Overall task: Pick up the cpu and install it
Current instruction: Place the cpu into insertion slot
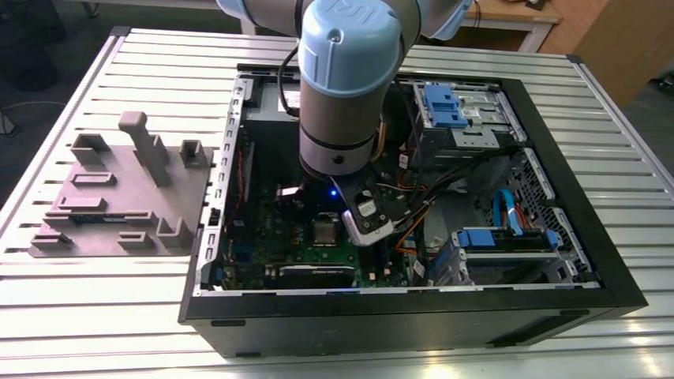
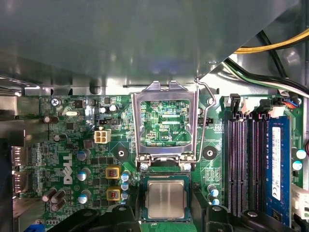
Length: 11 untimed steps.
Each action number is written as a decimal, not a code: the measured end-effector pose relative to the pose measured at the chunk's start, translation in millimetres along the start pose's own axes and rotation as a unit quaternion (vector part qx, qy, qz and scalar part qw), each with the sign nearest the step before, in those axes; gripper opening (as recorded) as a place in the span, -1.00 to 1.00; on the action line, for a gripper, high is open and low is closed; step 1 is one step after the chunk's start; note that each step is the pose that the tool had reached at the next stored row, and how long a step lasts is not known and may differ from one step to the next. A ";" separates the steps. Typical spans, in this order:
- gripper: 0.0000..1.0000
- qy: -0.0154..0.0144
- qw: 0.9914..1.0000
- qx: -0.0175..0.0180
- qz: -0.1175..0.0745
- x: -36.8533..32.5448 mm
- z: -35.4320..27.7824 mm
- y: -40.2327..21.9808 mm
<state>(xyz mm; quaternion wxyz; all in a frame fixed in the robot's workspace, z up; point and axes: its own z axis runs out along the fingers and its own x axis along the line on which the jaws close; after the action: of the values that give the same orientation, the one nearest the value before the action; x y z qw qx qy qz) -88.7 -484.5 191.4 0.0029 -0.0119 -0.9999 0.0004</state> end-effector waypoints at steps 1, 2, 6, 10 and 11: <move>0.04 0.000 1.000 0.000 0.000 0.0 0.0 0.0; 0.04 0.000 1.000 0.000 0.000 0.0 0.0 0.0; -0.09 0.000 1.000 0.000 0.000 0.0 0.1 -1.5; -0.09 0.000 1.000 0.000 0.000 -0.1 0.3 -1.6; -0.09 0.000 1.000 0.000 0.000 -0.1 0.3 -1.6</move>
<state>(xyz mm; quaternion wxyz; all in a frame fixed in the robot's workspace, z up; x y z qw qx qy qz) -88.6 -486.2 191.1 0.0029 -0.0119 -0.9999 0.0004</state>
